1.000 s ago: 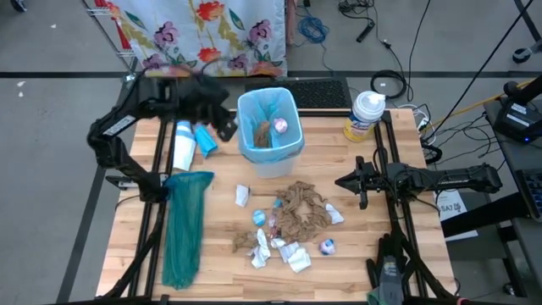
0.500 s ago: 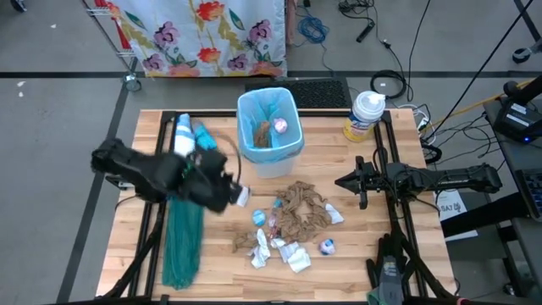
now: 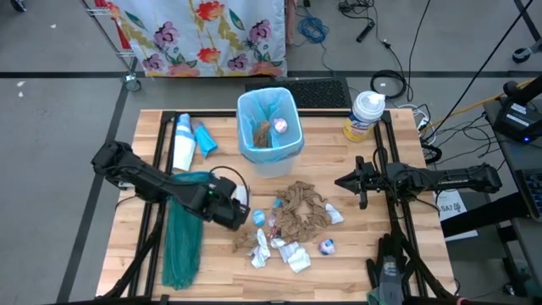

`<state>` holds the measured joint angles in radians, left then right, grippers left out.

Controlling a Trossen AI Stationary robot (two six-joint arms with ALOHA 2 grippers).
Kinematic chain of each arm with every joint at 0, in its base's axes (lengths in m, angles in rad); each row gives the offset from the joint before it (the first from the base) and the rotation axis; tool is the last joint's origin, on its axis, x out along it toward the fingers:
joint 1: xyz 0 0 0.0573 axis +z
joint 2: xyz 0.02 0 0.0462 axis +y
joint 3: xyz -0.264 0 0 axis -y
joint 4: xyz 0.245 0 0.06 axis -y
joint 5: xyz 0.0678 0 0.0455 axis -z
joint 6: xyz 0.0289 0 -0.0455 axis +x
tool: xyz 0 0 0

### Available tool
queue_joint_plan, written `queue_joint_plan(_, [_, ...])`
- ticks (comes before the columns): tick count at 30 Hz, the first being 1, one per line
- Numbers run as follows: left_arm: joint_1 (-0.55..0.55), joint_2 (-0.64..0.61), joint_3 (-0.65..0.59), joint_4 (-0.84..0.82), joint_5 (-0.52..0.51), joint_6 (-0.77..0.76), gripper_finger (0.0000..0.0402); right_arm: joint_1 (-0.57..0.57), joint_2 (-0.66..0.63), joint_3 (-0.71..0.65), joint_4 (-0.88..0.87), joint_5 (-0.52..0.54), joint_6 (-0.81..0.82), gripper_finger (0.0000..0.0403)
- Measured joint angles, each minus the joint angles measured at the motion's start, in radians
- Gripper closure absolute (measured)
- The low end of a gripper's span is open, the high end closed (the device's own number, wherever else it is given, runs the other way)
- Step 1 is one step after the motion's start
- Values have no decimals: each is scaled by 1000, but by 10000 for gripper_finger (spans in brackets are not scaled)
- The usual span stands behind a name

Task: Place trash/remove bag and relplace
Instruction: Put the white paper into the trash bin

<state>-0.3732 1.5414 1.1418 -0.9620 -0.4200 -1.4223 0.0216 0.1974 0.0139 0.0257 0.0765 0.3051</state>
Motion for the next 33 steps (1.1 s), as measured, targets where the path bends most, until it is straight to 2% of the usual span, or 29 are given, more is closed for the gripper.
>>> queue_joint_plan(5, [97, 0, -109, 202, 137, 182, 261, 0, 0, 0, 0, 0, 0, 403])
queue_joint_plan(11, [195, 8, -164, 287, 154, 287, 261, 0, 0, 0, 0, 0, 0, 403])
queue_joint_plan(17, [266, 8, -215, 418, 223, 383, 261, 0, 0, 0, 0, 0, 0, 403])
queue_joint_plan(25, [314, 11, -217, 417, 243, 463, 261, 0, 0, 0, 0, 0, 0, 403])
queue_joint_plan(33, [310, 89, -217, 469, 290, 463, 261, 0, 0, 0, 0, 0, 0, 403])
